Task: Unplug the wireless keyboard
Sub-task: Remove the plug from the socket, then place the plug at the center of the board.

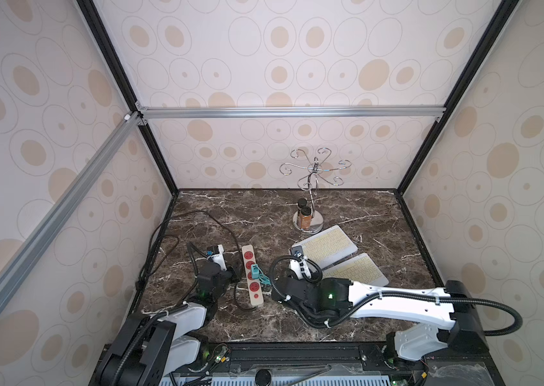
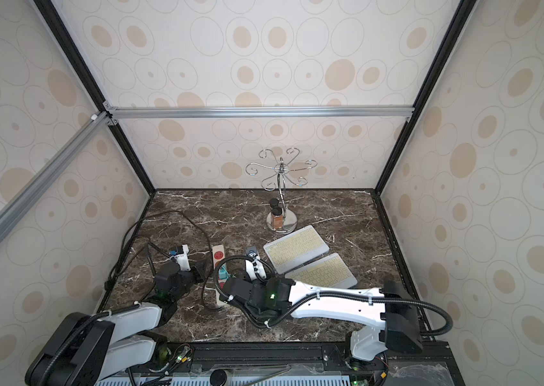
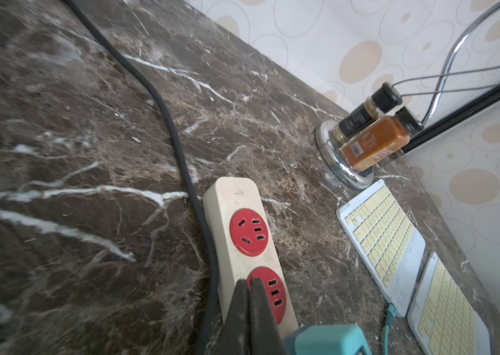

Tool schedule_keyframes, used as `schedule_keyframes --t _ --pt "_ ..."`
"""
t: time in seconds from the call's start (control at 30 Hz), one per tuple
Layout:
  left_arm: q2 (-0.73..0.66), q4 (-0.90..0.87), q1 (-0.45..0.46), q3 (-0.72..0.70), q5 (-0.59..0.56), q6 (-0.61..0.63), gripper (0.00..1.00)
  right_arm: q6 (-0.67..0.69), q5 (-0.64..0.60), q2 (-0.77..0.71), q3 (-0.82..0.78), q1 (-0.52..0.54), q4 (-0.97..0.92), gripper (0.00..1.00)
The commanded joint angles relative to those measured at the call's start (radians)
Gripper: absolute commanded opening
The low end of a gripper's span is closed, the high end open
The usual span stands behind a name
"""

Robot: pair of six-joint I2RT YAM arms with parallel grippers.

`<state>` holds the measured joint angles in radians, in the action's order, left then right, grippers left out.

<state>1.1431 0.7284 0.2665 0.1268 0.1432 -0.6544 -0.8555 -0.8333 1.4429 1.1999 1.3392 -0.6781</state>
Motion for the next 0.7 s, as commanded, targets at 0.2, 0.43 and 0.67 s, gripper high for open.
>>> schedule_keyframes --t 0.2,0.43,0.67 --pt "-0.306 -0.077 0.003 -0.103 -0.146 0.016 0.11 -0.073 -0.233 -0.174 0.018 0.043 -0.477 0.00" --pt "-0.455 -0.110 0.003 -0.149 -0.199 0.012 0.17 0.031 -0.169 -0.194 -0.097 0.049 -0.301 0.00" --pt "-0.522 -0.143 0.002 -0.165 -0.225 0.011 0.20 -0.019 -0.138 0.096 -0.016 0.048 -0.283 0.00"
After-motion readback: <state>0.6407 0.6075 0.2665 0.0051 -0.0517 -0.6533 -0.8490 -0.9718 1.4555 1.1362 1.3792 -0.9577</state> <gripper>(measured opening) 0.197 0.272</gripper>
